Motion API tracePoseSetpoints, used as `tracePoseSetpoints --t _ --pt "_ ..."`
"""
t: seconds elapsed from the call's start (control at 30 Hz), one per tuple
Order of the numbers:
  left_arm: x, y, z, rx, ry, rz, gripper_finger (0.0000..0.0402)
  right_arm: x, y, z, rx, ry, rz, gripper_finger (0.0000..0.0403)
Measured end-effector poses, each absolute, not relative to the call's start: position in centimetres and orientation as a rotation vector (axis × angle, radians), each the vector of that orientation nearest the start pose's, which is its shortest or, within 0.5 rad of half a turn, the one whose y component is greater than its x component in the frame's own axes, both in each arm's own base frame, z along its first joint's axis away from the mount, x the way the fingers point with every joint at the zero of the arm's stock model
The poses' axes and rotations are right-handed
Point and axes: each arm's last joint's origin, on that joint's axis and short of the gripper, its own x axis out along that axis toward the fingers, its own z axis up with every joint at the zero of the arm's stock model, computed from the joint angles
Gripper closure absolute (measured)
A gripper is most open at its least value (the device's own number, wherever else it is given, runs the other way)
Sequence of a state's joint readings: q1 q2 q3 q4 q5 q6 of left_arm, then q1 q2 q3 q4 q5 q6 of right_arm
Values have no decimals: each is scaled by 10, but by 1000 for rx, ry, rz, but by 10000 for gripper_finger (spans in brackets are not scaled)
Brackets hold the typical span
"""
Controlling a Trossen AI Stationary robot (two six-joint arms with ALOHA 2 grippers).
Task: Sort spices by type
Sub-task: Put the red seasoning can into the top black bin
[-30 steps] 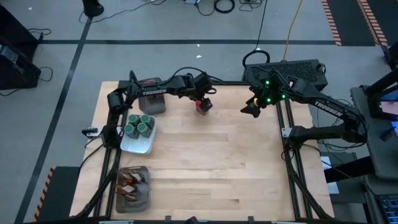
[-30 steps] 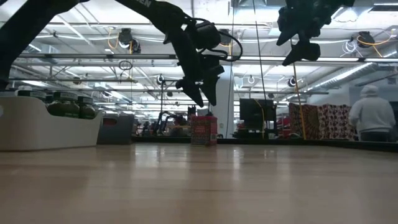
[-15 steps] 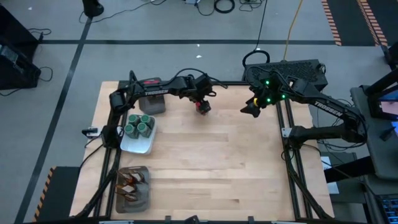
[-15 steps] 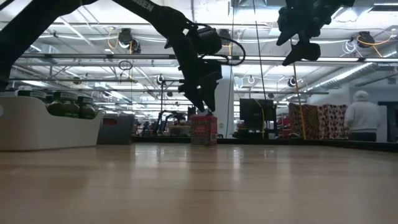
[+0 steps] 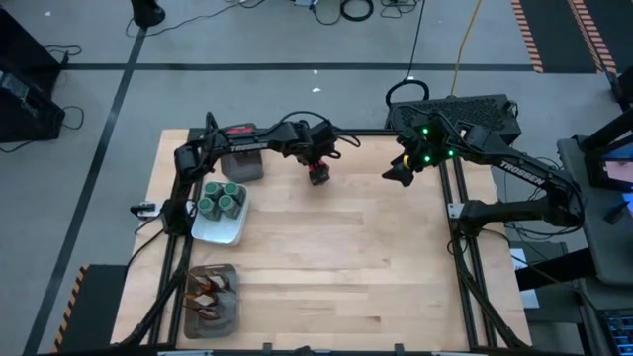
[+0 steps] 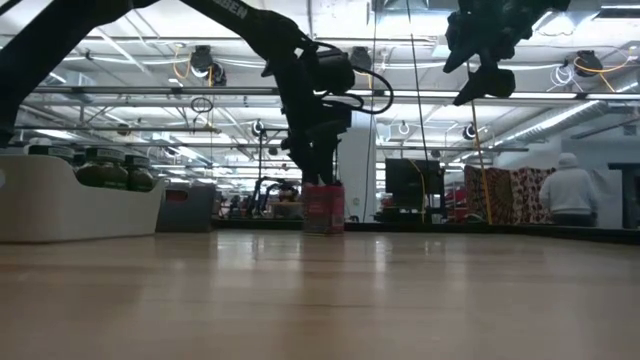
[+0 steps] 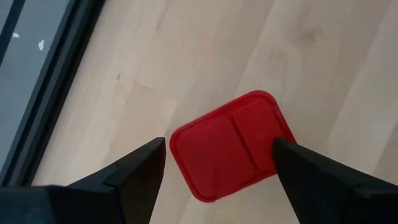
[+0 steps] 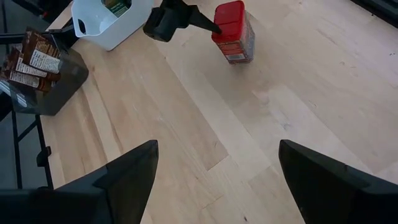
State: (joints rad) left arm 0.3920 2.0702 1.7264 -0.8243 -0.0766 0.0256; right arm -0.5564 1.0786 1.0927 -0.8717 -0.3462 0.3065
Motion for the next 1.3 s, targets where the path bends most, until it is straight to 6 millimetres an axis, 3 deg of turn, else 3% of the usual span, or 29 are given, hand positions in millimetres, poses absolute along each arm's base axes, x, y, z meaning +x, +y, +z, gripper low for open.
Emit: tracePoseSetpoints --t 0.33,0.47,0.73,0.87,1.03,1.3 --pt "391 159 221 -18 1310 238 103 176 -98 328 663 744 -317 87" --pt "384 158 213 16 1408 193 103 176 -98 328 660 744 -316 87" --pt "384 159 234 50 1315 250 103 177 -99 328 649 735 -312 87" --pt "382 164 243 -63 1247 344 103 178 -99 329 646 727 -311 87" --pt "380 174 232 -373 1215 311 103 178 -99 330 644 714 -311 87" --pt "384 182 228 -425 1170 435 103 179 -99 330 638 710 -309 87"
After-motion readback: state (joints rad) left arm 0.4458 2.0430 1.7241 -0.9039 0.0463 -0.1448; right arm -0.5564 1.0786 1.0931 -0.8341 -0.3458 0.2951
